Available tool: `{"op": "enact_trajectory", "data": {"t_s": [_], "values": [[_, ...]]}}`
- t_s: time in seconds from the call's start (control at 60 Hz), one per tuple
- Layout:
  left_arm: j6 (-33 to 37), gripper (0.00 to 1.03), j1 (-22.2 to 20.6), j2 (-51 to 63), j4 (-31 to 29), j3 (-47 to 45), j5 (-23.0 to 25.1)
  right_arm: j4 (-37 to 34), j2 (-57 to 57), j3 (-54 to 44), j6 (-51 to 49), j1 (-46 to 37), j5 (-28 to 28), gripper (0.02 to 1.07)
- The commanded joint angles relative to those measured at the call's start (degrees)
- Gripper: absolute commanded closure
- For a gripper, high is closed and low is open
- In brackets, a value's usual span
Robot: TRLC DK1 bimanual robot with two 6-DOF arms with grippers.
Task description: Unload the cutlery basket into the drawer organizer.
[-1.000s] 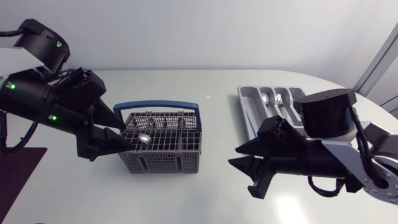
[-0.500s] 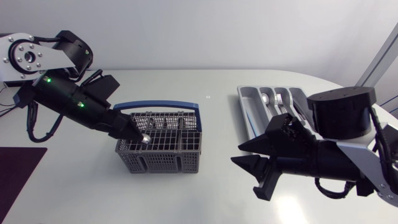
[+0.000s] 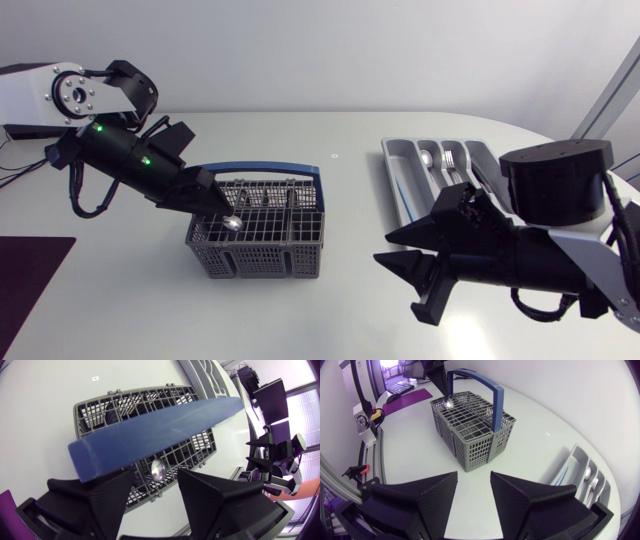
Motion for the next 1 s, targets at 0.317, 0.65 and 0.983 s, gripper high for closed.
{"op": "enact_trajectory", "data": {"t_s": [0.317, 0.65, 0.983], "values": [[-1.88, 0.66, -1.16, 2.98, 0.06, 2.17, 2.23, -0.64, -0.79, -2.06, 0.48, -0.35, 0.02, 0.56], [-2.41, 0.7, -2.3, 3.77, 0.24, 1.91, 2.67, -0.29, -0.61, -2.5, 0.39, -0.35, 0.02, 0.56], [-0.92, 0.9, -1.6, 5.79, -1.17, 3.75, 2.67, -0.2, -1.14, -3.38, 0.13, -0.88, 0.02, 0.56]]}}
